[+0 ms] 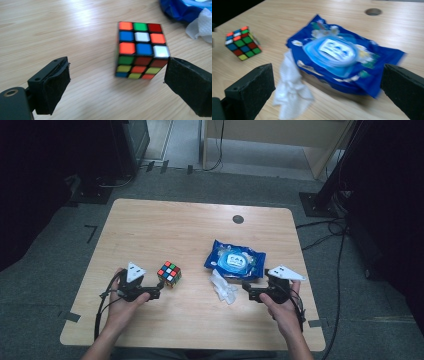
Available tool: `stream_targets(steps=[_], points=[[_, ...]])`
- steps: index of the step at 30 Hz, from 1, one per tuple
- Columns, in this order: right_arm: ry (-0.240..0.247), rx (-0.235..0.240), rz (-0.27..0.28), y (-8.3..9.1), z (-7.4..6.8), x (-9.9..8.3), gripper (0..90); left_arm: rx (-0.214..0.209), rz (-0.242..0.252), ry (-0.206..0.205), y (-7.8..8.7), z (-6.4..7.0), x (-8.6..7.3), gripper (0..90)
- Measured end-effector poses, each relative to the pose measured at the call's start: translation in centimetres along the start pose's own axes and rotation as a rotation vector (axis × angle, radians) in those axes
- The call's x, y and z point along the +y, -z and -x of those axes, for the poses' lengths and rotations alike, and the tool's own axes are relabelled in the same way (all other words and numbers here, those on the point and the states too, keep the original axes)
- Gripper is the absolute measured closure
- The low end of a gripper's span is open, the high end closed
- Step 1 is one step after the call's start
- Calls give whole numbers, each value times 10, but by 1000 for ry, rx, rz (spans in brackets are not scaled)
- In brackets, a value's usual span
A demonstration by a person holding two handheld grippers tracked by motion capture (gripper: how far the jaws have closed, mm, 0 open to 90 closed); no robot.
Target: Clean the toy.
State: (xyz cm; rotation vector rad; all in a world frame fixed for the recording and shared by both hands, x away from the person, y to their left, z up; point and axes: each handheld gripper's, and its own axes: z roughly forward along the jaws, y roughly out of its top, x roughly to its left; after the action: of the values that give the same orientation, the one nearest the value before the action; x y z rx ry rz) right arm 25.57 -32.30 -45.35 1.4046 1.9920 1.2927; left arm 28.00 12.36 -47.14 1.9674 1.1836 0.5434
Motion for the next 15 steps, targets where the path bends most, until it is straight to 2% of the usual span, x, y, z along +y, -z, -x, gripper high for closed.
stream_targets(steps=[2, 6, 10, 13, 15], points=[[-8, -21, -2, 7, 10, -5, 0, 8, -4, 11, 11, -11, -4, 56], [-32, -74, -19, 18, 30, -19, 0, 72, -33, 40, 25, -33, -20, 57], [-48, -137, -53, 26, 49, -38, 0, 115, -77, 84, 31, -53, -41, 57], [-55, -182, -90, 29, 62, -55, 0, 136, -104, 99, 34, -63, -57, 57], [-48, -229, -124, 30, 70, -67, 0, 155, -119, 108, 35, -67, -66, 57]])
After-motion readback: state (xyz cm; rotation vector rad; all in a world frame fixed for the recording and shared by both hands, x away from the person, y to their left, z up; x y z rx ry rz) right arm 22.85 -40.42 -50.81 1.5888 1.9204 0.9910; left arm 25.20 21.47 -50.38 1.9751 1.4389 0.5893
